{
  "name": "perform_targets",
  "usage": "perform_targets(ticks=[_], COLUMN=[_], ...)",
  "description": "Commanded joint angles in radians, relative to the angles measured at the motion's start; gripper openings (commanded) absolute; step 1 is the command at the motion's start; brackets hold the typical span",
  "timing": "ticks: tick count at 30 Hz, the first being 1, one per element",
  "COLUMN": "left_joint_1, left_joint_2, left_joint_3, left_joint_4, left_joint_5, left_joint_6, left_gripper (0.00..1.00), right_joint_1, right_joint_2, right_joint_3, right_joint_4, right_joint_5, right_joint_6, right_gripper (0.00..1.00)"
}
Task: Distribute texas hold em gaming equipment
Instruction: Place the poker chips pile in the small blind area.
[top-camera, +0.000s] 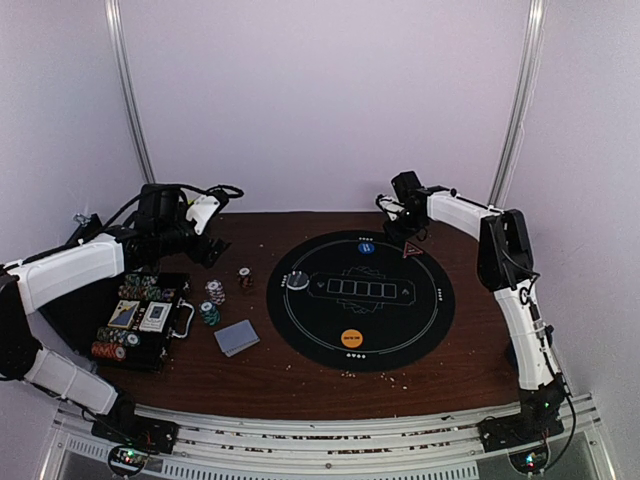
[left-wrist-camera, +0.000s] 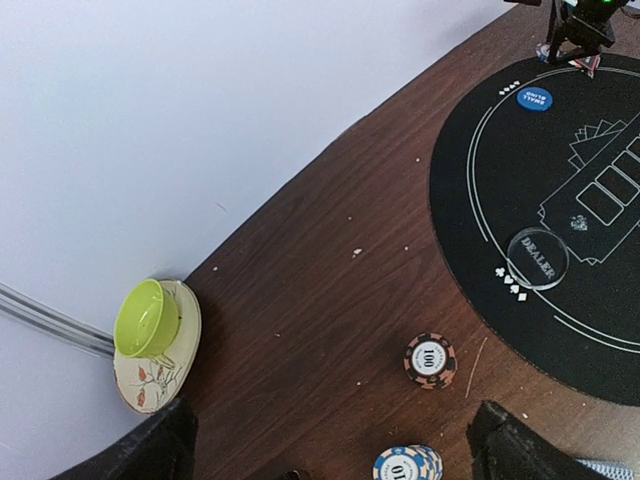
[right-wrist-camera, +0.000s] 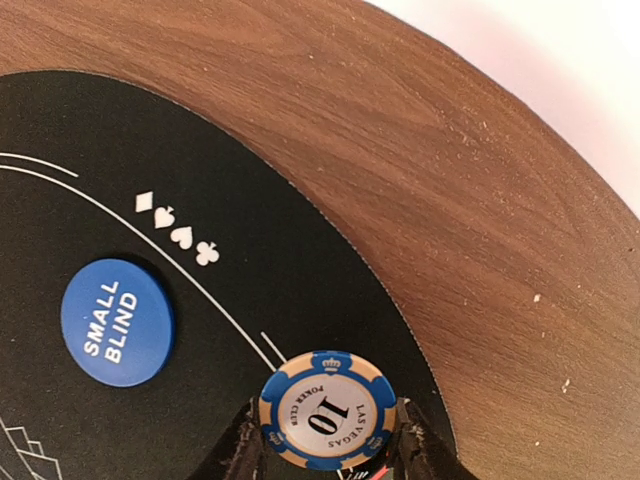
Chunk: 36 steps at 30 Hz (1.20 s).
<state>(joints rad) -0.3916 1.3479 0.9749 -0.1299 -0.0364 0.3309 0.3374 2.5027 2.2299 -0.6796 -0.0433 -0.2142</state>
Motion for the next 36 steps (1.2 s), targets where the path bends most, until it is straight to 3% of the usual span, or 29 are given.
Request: perform_targets(ticks=[1, 36], left_joint_1=[0.007, 0.007], left_joint_2=[-0.017, -0.010], left_joint_3=[-0.010, -0.011], left_joint_4=[0.044, 0.046], left_joint_5=[0.022, 0.028], left_joint_6=[-0.005, -0.005], left_gripper=[0.98, 0.98], right_joint_1=[-0.011, -0.039], right_joint_2=[0.033, 0.089], right_joint_3=[0.052, 0.065], right_joint_4=[-0.003, -0.029], right_joint_5=[0.019, -0.001], right_joint_6=[-0.003, 0.018], right_gripper=[0.31, 0.34])
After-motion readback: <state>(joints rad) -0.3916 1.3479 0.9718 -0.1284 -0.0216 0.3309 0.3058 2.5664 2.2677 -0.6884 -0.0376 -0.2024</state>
